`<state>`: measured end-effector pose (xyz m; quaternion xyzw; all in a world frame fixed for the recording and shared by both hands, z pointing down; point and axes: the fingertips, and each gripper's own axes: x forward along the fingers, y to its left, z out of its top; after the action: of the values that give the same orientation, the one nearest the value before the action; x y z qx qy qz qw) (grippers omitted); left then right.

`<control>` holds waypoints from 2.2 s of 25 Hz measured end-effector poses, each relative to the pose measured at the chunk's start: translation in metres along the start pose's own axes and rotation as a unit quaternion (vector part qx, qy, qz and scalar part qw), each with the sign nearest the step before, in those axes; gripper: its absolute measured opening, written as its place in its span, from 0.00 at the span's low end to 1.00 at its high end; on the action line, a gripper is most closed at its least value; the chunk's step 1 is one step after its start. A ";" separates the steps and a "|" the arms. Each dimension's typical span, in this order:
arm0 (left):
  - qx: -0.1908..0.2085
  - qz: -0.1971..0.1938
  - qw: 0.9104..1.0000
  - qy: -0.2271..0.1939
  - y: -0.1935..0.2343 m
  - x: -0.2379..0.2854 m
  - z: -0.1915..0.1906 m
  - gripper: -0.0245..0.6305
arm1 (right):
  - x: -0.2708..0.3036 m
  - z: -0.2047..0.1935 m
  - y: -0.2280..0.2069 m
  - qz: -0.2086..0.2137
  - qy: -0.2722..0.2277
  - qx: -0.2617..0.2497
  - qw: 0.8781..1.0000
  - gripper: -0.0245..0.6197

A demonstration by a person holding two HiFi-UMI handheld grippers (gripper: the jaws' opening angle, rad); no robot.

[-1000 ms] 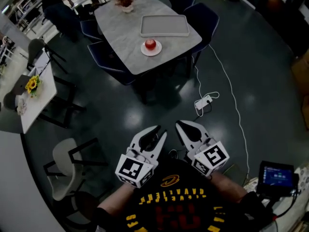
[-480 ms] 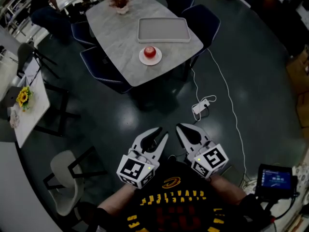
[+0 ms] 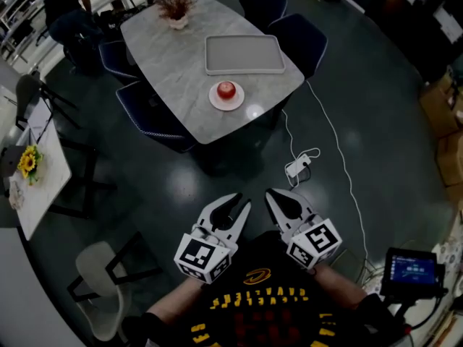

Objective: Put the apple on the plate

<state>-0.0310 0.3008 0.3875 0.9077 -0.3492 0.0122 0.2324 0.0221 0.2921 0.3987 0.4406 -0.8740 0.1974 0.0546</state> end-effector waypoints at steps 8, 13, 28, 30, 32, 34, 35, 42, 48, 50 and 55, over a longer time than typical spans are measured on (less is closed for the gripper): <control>-0.017 -0.003 1.000 0.003 0.017 -0.003 -0.002 0.18 | 0.018 -0.006 0.006 0.004 0.010 0.025 1.000 0.05; -0.022 0.004 1.000 0.008 0.030 0.005 -0.001 0.18 | 0.033 -0.008 -0.003 0.014 0.011 0.046 0.999 0.05; -0.013 0.048 0.999 0.005 0.077 0.097 0.041 0.18 | 0.093 0.043 -0.092 0.061 0.002 0.047 0.997 0.05; -0.013 0.053 0.998 0.004 0.080 0.111 0.047 0.18 | 0.100 0.050 -0.103 0.070 0.002 0.047 0.996 0.05; -0.011 0.063 0.998 0.001 0.085 0.121 0.054 0.18 | 0.107 0.058 -0.114 0.079 0.000 0.049 0.996 0.05; -0.010 0.075 0.997 -0.003 0.090 0.130 0.060 0.18 | 0.114 0.064 -0.125 0.089 -0.002 0.052 0.995 0.05; -0.010 0.080 0.997 -0.005 0.092 0.134 0.063 0.18 | 0.117 0.067 -0.130 0.093 -0.002 0.054 0.994 0.05; -0.012 0.112 0.994 -0.012 0.099 0.158 0.075 0.18 | 0.130 0.081 -0.157 0.125 0.002 0.065 0.990 0.05; -0.033 0.125 0.992 -0.005 0.106 0.173 0.072 0.18 | 0.138 0.078 -0.173 0.136 0.017 0.082 0.987 0.05; -0.040 0.130 0.991 -0.002 0.110 0.175 0.071 0.18 | 0.141 0.076 -0.177 0.136 0.022 0.088 0.987 0.05; -0.052 0.145 0.988 -0.003 0.131 0.176 0.071 0.18 | 0.156 0.071 -0.188 0.128 0.029 0.105 0.986 0.05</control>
<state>0.0079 0.0746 0.4110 0.8343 -0.4780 0.0247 0.2736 0.0821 0.0474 0.4314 0.3222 -0.8959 0.3058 0.0075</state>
